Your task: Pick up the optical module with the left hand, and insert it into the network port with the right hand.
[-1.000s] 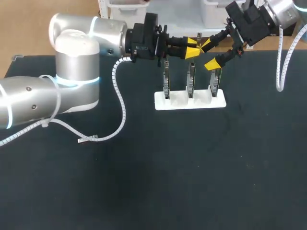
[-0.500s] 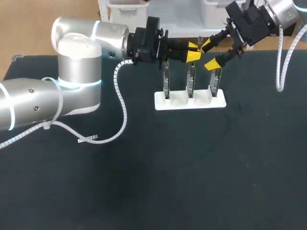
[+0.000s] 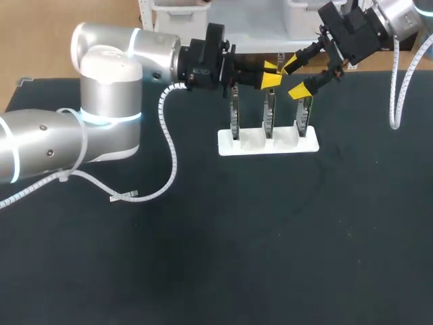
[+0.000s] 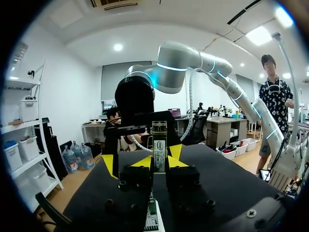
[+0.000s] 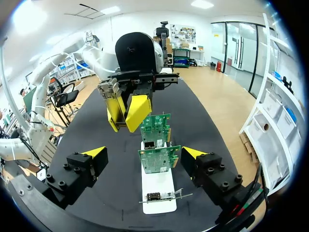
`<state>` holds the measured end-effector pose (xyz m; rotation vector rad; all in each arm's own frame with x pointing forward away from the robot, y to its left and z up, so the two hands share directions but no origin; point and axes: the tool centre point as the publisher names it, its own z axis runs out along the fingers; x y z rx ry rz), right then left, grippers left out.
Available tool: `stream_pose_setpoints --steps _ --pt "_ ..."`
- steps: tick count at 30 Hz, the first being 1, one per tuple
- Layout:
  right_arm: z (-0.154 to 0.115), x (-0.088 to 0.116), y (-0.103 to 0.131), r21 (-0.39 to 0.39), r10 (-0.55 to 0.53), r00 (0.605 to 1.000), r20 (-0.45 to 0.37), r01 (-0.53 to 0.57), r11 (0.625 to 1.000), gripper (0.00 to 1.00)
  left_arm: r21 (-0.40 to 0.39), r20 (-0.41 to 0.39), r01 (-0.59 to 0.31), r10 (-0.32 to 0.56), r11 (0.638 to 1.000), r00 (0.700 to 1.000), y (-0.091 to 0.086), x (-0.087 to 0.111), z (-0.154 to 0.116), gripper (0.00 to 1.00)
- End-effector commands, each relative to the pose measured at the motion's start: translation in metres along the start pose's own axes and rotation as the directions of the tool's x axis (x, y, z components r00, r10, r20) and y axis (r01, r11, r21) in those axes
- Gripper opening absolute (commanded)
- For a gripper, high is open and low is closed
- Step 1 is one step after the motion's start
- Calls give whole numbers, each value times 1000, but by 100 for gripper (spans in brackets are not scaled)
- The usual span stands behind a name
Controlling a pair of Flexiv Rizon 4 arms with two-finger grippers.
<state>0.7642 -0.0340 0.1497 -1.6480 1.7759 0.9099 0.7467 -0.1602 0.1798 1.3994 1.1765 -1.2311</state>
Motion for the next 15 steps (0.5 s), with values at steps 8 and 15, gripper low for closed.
stream_pose_setpoints --steps 8,15 --pt "0 0 1 3 1 1000 -1 -1 1000 100 -1 -29 24 -24 1000 999 5 2 -5 0" --pt "0 0 1 3 1 1000 -1 -1 1000 100 -2 -45 40 -40 999 998 7 4 -7 0"
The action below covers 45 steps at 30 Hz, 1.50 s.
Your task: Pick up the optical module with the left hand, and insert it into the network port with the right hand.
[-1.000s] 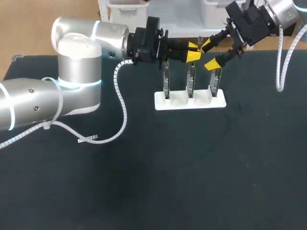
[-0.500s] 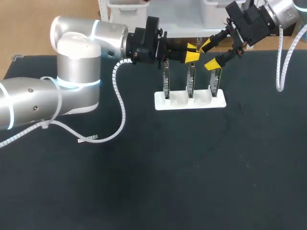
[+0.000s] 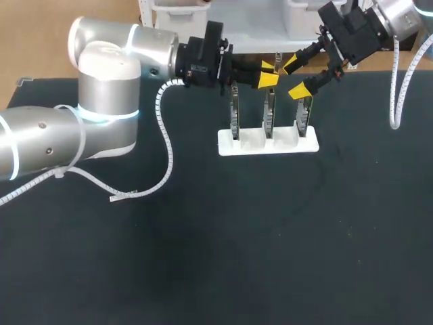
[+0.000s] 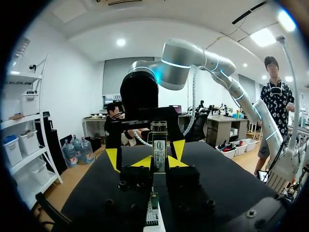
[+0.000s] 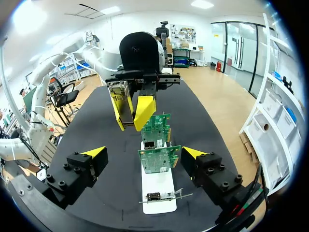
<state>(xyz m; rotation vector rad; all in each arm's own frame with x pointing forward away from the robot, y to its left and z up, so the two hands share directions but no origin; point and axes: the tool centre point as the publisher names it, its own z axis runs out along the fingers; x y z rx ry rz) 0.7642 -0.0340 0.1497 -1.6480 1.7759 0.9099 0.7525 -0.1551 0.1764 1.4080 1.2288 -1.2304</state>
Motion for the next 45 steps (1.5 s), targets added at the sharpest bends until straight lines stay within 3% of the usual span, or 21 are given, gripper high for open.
stream_pose_setpoints --steps 1,26,45 --pt "0 0 1 3 1 1000 -1 -1 1000 100 3 -12 8 -8 1000 1000 2 1 -2 0" --pt "0 0 1 3 1 1000 -1 -1 1000 100 0 -4 36 -36 999 999 15 9 -1 0" --pt "0 0 1 3 1 1000 -1 -1 1000 100 -7 6 4 -4 1000 1000 12 7 0 0"
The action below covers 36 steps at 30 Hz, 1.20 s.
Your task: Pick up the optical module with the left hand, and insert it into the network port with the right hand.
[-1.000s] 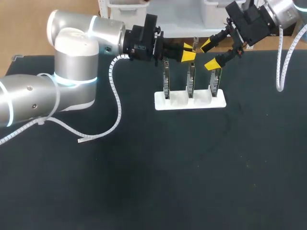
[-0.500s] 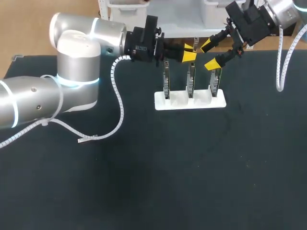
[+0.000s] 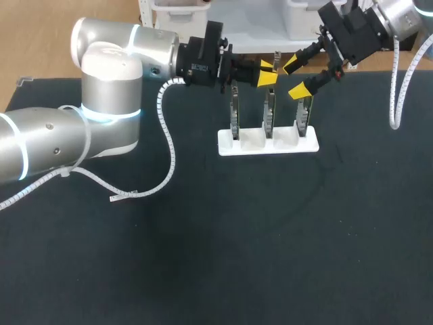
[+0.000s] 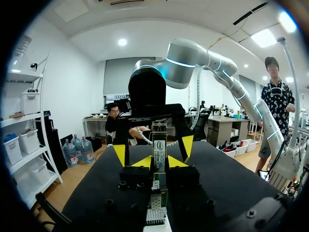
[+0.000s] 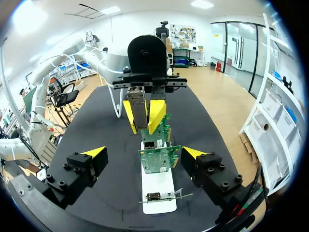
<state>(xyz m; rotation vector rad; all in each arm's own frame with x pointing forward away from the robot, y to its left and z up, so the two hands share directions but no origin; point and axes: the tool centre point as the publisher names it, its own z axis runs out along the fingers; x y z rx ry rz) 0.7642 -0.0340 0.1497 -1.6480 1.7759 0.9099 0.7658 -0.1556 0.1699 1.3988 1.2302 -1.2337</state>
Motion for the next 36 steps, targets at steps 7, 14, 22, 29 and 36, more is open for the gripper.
stream_pose_setpoints --steps 7,14,22,29,36 --pt "0 0 1 3 1 1000 -1 -1 1000 100 2 2 2 -2 1000 1000 -3 1 3 0" --pt "0 0 1 3 1 1000 -1 -1 1000 100 4 2 1 -1 1000 1000 -3 1 4 0" --pt "0 0 1 3 1 1000 -1 -1 1000 100 6 -2 1 -1 1000 1000 -4 1 4 0" --pt "0 0 1 3 1 1000 -1 -1 1000 100 14 1 -10 10 1000 1000 -4 1 5 0" --pt "0 0 1 3 1 1000 -1 -1 1000 100 14 1 -10 10 1000 1000 -4 1 5 0"
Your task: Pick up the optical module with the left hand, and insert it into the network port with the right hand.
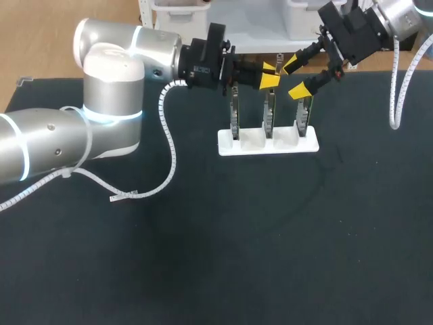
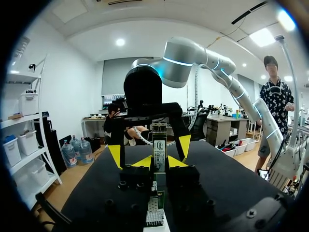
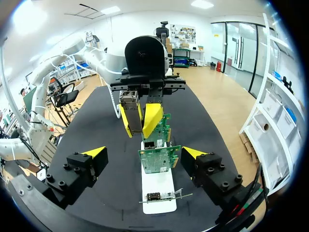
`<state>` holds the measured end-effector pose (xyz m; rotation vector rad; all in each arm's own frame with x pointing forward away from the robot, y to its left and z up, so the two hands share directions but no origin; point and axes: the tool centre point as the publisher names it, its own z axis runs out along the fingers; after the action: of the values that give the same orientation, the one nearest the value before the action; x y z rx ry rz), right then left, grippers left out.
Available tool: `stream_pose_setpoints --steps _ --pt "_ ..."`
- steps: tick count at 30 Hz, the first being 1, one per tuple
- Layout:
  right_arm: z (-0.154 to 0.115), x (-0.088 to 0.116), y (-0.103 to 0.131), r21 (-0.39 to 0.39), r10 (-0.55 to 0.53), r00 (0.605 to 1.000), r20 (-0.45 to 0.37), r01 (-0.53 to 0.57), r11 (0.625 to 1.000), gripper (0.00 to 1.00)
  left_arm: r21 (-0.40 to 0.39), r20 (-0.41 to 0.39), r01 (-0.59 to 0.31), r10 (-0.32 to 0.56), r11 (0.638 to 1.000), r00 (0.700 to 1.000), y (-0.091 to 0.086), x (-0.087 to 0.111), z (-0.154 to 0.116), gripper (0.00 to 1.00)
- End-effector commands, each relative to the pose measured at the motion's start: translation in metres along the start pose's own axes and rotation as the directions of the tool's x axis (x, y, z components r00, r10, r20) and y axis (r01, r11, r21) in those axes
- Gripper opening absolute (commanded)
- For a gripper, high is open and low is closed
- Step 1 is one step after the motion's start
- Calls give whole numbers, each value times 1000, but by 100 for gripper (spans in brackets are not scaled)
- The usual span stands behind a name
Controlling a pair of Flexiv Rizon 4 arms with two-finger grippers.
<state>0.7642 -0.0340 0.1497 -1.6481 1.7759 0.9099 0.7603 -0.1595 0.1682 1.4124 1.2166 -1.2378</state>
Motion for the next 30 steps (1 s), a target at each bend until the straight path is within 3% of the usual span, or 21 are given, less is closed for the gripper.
stream_pose_setpoints --steps 1,7,17,30 --pt "0 0 1 3 1 1000 -1 -1 1000 100 1 1 -2 2 1000 1000 1 0 0 0" --pt "0 0 1 3 1 1000 -1 -1 1000 100 1 1 -2 2 1000 1000 1 0 0 0" --pt "-12 -10 -8 67 3 1000 8 -4 998 100 1 1 -2 2 1000 1000 1 0 0 0" --pt "-25 -40 1 50 -49 996 72 46 998 100 1 1 -2 2 1000 1000 1 0 0 0"
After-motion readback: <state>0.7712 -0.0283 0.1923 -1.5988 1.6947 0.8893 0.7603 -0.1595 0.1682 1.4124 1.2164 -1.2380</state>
